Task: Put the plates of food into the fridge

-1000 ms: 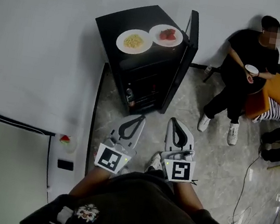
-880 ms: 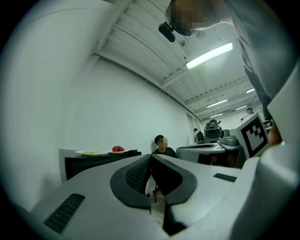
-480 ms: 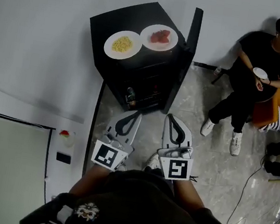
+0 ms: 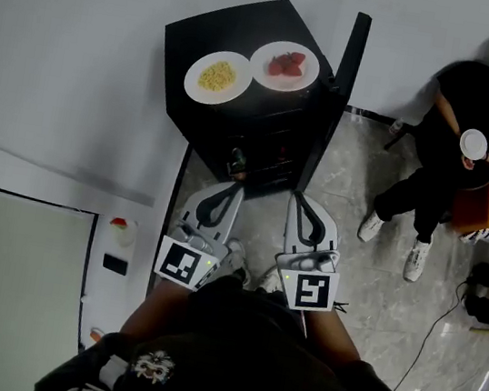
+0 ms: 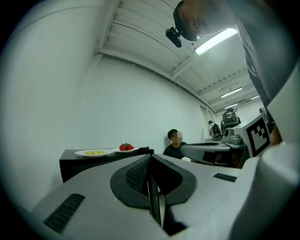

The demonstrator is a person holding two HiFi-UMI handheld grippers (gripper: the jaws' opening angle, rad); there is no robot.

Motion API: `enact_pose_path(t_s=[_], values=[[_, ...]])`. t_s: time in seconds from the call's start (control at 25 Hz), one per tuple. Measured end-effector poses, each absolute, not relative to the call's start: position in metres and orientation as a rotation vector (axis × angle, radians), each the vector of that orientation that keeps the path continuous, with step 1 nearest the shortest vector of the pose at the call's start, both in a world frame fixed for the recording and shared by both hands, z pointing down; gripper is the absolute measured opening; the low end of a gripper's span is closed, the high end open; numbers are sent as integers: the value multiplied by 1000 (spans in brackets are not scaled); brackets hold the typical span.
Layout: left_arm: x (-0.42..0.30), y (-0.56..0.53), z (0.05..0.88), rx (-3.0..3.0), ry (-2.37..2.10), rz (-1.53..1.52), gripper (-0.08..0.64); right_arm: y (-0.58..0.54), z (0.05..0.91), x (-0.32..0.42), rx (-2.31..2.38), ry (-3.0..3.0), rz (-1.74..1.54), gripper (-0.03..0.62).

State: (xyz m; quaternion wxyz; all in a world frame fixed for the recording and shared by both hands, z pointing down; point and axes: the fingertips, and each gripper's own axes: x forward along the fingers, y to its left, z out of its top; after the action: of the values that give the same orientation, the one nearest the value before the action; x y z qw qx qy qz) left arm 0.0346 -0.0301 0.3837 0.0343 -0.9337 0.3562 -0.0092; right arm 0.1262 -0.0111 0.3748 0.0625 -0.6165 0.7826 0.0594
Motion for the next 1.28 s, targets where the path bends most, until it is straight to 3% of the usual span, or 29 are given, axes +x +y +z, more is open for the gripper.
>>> enact_pose_path(t_s=[1.28], values=[[25, -127, 361, -2977, 882, 256, 23, -117, 350, 91, -2012, 2389, 315, 25]])
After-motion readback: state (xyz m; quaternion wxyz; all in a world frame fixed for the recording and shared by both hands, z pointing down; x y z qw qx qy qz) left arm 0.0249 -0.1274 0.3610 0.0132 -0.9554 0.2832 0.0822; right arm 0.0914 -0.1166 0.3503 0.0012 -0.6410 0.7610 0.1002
